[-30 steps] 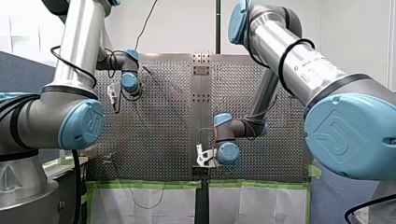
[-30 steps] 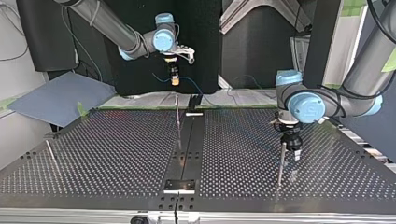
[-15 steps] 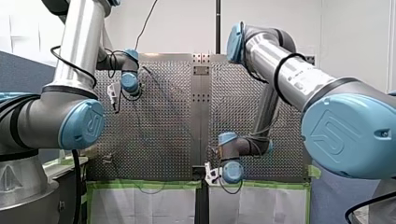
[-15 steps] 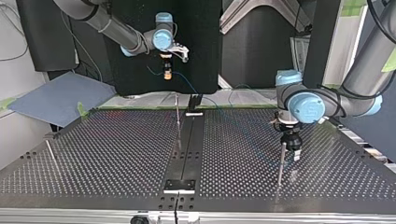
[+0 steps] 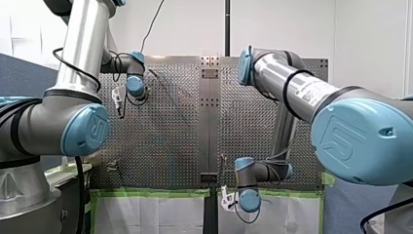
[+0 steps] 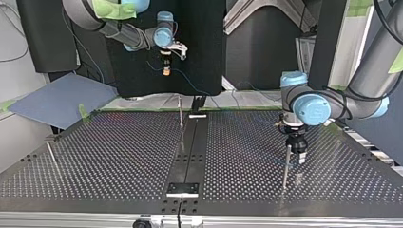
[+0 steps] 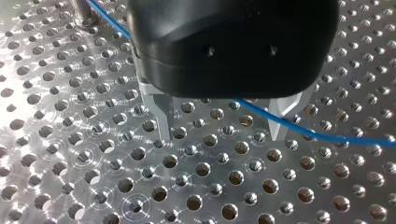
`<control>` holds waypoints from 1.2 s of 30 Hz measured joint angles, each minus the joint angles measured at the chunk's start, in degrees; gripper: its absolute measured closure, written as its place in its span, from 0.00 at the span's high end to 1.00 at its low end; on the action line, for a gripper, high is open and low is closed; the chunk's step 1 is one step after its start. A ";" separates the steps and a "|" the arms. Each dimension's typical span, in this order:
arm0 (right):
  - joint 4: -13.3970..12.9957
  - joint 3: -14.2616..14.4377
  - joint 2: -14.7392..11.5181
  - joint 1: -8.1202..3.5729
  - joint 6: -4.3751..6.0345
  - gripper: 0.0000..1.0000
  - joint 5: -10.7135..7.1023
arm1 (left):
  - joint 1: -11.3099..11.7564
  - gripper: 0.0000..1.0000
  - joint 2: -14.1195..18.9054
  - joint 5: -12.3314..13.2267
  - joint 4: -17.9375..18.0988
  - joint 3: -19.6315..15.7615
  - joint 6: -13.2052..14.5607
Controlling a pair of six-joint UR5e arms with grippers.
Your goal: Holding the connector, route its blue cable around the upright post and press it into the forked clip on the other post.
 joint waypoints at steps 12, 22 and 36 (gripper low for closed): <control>-1.30 0.10 4.80 -0.99 -0.38 0.00 2.61 | 0.04 1.00 0.00 0.00 0.11 0.00 0.00; 0.68 2.77 0.66 -1.57 -0.30 0.00 3.41 | 0.18 1.00 0.00 0.01 0.10 0.00 0.00; 4.05 5.75 -6.32 -4.24 -0.68 0.00 2.50 | 0.25 1.00 0.00 -0.89 -0.27 0.00 0.05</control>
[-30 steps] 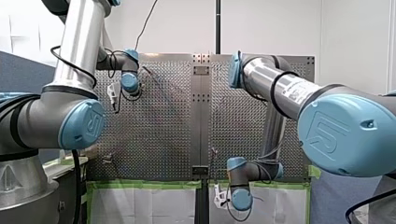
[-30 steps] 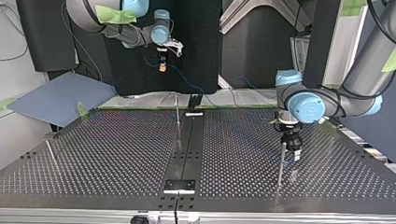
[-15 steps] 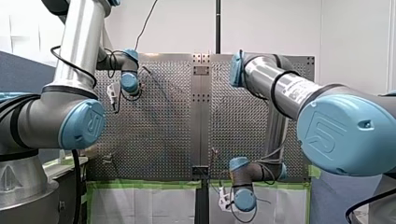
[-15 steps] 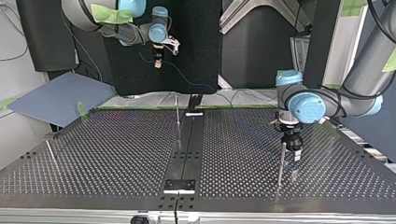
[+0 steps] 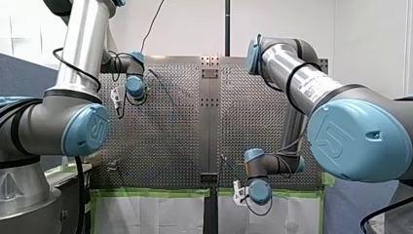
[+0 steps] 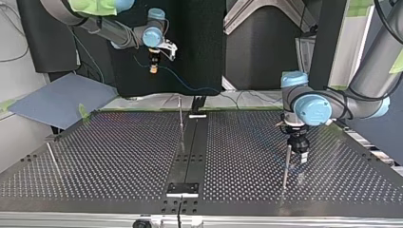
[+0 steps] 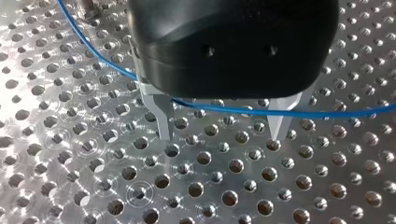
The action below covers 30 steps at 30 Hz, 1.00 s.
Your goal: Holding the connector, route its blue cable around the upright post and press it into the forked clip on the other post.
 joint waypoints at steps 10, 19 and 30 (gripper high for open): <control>1.27 0.15 -4.88 -2.62 -3.31 0.00 -3.77 | -0.01 1.00 0.00 -0.27 -0.17 0.00 0.12; 2.64 0.19 -8.80 -3.93 -5.64 0.00 -7.67 | 0.01 1.00 0.00 -0.56 -0.24 0.00 0.29; 2.71 1.23 -14.10 -4.74 -6.12 0.00 -12.96 | 0.08 1.00 0.00 -0.86 -0.67 0.00 0.40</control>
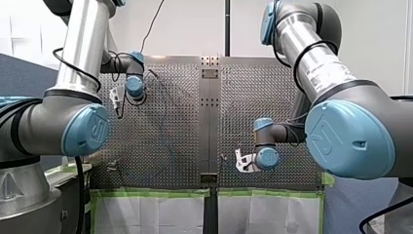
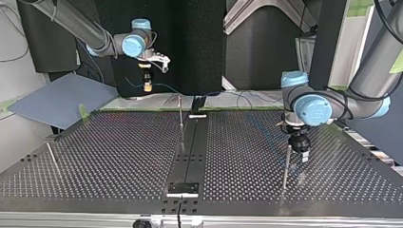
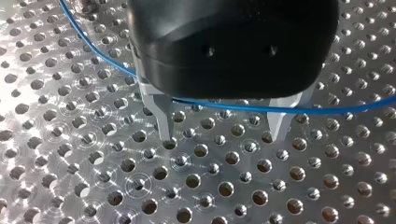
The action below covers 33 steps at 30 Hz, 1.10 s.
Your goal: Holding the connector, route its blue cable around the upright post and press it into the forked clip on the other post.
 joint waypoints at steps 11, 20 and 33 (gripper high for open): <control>-1.74 2.10 -3.12 -0.81 1.17 0.00 -5.01 | 0.02 1.00 0.00 -0.67 -0.35 0.00 0.17; -2.91 3.09 -2.26 -2.25 2.01 0.00 -5.27 | 0.00 1.00 0.00 -0.70 -0.73 0.00 0.19; -3.62 3.13 -0.09 -3.05 2.00 0.00 -5.24 | -0.48 1.00 0.06 0.07 -2.42 0.00 -0.74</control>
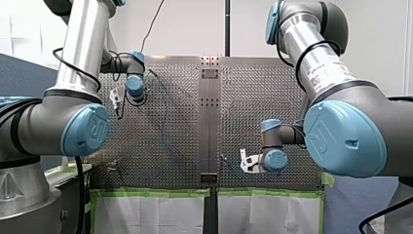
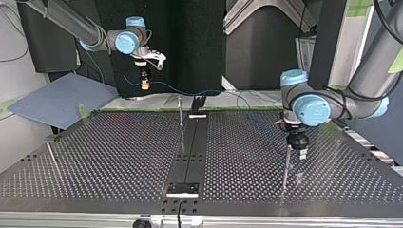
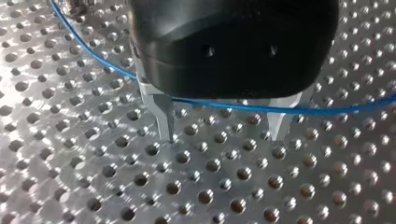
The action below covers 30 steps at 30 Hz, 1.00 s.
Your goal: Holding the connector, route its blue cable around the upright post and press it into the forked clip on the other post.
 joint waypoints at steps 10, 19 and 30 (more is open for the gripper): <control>-0.55 0.01 0.06 0.11 0.31 0.00 -0.65 | 0.28 1.00 0.17 4.87 -0.25 -0.01 -4.92; -0.83 0.00 0.09 0.36 0.31 0.00 -0.76 | 0.68 1.00 0.20 10.03 -0.65 -0.03 -10.08; -0.84 0.00 0.08 0.50 0.37 0.00 -0.79 | 1.79 1.00 0.34 8.38 -5.65 -0.26 -14.11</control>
